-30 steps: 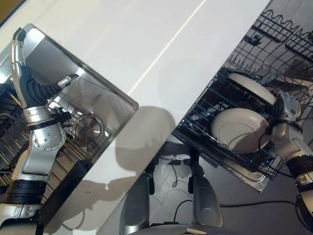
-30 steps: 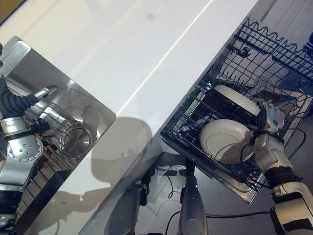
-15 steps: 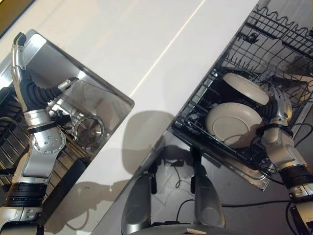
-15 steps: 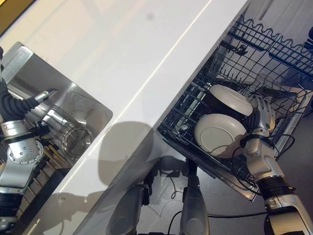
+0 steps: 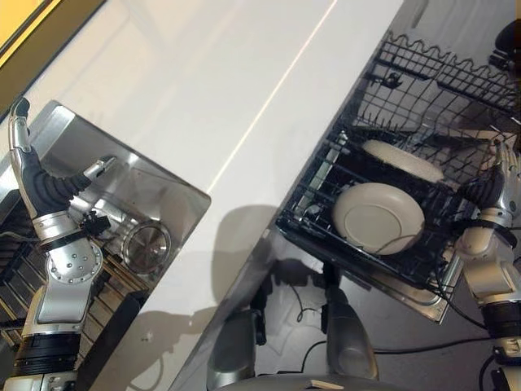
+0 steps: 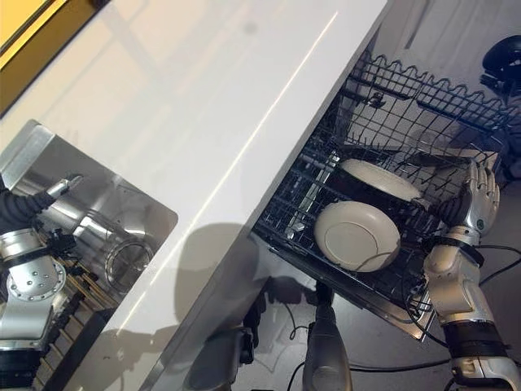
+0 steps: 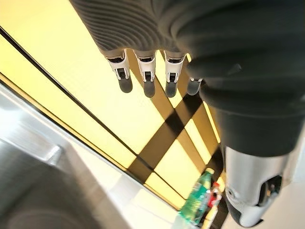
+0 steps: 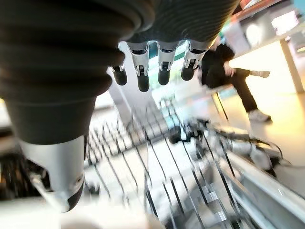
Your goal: Pick up plates and place into dishwasher.
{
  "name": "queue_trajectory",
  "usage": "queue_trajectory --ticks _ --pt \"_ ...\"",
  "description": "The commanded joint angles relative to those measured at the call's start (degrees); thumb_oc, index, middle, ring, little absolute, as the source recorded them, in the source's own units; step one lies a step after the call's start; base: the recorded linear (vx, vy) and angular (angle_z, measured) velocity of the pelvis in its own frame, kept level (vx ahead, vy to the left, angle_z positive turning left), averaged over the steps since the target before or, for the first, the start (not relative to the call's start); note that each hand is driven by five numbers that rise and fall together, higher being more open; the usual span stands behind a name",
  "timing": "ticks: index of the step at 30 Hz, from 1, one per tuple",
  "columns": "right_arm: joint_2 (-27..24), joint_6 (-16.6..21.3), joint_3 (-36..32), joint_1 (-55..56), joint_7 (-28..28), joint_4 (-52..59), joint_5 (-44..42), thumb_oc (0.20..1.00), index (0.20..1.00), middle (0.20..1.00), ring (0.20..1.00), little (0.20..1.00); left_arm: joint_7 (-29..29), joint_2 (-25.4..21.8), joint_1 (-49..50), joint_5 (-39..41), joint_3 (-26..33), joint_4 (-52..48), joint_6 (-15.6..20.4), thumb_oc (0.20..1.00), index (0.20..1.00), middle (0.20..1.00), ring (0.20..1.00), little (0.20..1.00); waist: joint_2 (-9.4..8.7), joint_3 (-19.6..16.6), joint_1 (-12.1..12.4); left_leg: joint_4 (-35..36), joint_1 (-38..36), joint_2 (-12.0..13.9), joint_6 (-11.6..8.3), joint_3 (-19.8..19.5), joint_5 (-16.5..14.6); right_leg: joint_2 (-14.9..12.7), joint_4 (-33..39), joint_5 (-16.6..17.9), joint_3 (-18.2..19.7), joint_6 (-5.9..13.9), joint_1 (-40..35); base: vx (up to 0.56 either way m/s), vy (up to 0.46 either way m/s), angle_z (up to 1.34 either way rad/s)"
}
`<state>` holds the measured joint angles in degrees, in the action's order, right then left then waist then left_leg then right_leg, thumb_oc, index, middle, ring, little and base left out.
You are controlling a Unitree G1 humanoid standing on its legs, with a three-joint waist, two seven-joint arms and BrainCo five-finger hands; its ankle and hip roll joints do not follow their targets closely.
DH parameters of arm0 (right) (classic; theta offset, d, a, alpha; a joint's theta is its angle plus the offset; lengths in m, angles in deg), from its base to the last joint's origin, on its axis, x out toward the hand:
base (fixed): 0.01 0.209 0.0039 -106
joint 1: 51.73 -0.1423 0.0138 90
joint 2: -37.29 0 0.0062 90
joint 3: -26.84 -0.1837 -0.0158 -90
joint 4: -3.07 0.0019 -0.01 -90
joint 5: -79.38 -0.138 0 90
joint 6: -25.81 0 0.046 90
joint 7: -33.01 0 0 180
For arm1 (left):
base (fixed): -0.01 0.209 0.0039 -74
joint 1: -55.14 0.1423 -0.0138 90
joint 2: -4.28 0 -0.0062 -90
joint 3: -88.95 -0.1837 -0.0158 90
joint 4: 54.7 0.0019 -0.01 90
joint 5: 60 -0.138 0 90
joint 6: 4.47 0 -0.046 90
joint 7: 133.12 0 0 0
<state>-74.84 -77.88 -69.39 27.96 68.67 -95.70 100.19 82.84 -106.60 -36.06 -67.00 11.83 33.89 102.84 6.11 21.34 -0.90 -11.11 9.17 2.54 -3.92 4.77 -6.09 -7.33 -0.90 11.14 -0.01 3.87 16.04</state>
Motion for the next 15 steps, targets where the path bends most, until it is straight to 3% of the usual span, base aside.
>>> queue_trajectory --ticks 1,8,15 --pt "-0.75 1.21 -2.62 2.67 4.91 3.16 -0.08 1.000 1.000 1.000 1.000 1.000 0.41 -0.28 3.24 0.92 3.53 -0.24 3.61 1.000 1.000 1.000 1.000 1.000 0.61 -5.66 -1.39 3.64 3.22 -1.32 1.34 -1.57 4.72 -2.66 -4.20 -8.56 0.51 2.61 -3.54 0.04 0.067 -0.12" --pt "3.90 1.81 -3.88 6.64 8.29 5.24 -3.98 1.000 1.000 1.000 1.000 1.000 -1.60 2.06 6.46 1.37 4.74 -0.43 5.30 1.000 1.000 1.000 1.000 1.000 1.03 -7.81 -2.20 4.12 0.48 -1.41 1.41 -0.54 4.13 -3.01 -4.08 -8.93 1.35 2.82 -5.32 0.05 0.059 -0.08" --pt "8.66 2.91 -1.29 10.32 6.45 5.63 -7.88 1.000 1.000 1.000 1.000 1.000 -2.70 5.37 9.28 0.91 4.54 -0.58 6.36 1.000 1.000 1.000 1.000 1.000 1.93 -9.09 -3.62 0.99 -1.55 -2.33 1.67 -0.17 1.89 -3.76 -4.00 -8.94 3.46 2.72 -6.83 0.05 0.094 -0.05"
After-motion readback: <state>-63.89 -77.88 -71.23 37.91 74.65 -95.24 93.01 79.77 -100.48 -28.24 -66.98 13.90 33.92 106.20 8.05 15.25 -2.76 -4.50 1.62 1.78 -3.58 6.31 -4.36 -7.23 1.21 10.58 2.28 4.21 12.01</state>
